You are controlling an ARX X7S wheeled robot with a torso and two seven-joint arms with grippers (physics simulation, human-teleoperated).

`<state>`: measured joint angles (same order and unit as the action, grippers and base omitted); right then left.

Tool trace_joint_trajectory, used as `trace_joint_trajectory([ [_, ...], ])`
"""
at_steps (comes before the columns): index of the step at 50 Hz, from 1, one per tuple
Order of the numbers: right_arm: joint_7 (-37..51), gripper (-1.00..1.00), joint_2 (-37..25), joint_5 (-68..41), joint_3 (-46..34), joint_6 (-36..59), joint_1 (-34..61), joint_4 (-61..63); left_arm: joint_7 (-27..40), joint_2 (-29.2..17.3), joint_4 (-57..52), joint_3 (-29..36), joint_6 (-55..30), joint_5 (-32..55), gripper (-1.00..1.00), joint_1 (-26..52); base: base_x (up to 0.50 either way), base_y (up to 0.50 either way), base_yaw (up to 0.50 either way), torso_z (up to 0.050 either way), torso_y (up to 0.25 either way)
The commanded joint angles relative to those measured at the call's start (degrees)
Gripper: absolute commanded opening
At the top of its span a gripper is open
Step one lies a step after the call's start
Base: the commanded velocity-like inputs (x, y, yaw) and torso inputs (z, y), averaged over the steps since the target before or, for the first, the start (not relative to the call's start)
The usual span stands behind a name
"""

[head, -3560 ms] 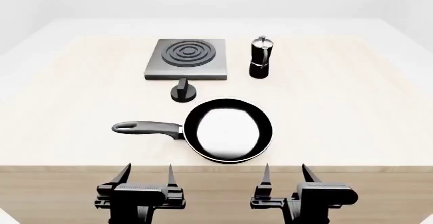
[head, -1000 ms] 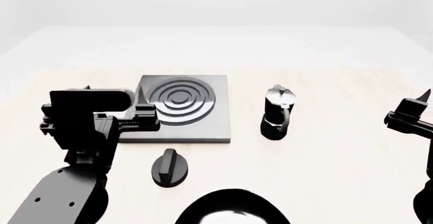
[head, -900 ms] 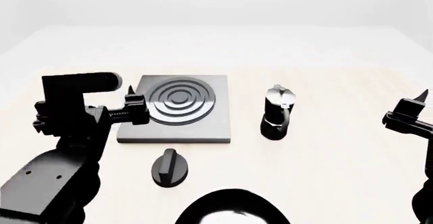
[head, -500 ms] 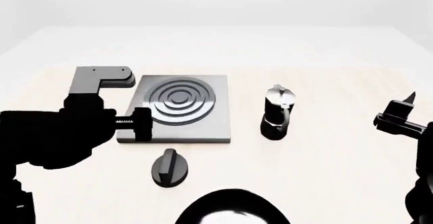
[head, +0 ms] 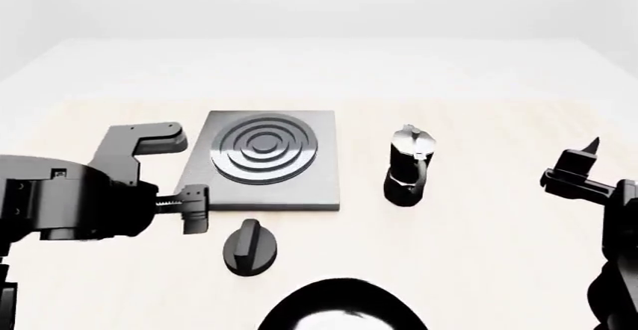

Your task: Turn on the stove and put the frying pan on it.

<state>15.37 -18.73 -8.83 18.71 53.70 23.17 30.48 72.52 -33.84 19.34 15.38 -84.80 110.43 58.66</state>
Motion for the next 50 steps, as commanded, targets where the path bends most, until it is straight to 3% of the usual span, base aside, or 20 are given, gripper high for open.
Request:
trace_joint_trajectory([
  [1, 0.1, 1.0, 0.0, 0.0, -0.4, -0.3, 0.0, -0.4, -0.6, -1.6, 2.1, 2.1, 0.7, 0.5, 1.0, 1.0, 0.0, 0.0, 0.0, 0.0, 0.0],
  [9, 0.2, 1.0, 0.1, -0.2, -0.9, -0.4, 0.2, -0.7, -4.7, -1.8, 2.5, 3.0, 0.9, -3.1, 1.0, 2.0, 0.0, 0.0, 0.0, 0.0, 0.0],
  [18, 0.4, 1.0, 0.1, -0.1, -1.4, -0.6, 0.1, -0.9, -18.4, -1.2, 6.4, 7.2, 3.5, -16.4, 1.0, 3.6, 0.0, 0.0, 0.0, 0.0, 0.0],
  [30, 0.6, 1.0, 0.2, -0.1, -1.6, -1.1, -0.2, -1.5, -26.0, -0.6, 9.2, 11.1, 6.0, -22.4, 1.0, 2.8, 0.0, 0.0, 0.0, 0.0, 0.0],
  [41, 0.7, 1.0, 0.1, -0.3, -1.7, -0.9, -0.1, -1.4, -31.2, -0.2, 10.9, 13.7, 6.8, -24.9, 1.0, 2.6, 0.0, 0.0, 0.0, 0.0, 0.0],
  [50, 0.9, 1.0, 0.0, -0.4, -1.9, -0.6, 0.4, -1.5, -29.0, 0.1, 9.1, 13.2, 5.5, -22.3, 1.0, 2.5, 0.0, 0.0, 0.0, 0.0, 0.0],
])
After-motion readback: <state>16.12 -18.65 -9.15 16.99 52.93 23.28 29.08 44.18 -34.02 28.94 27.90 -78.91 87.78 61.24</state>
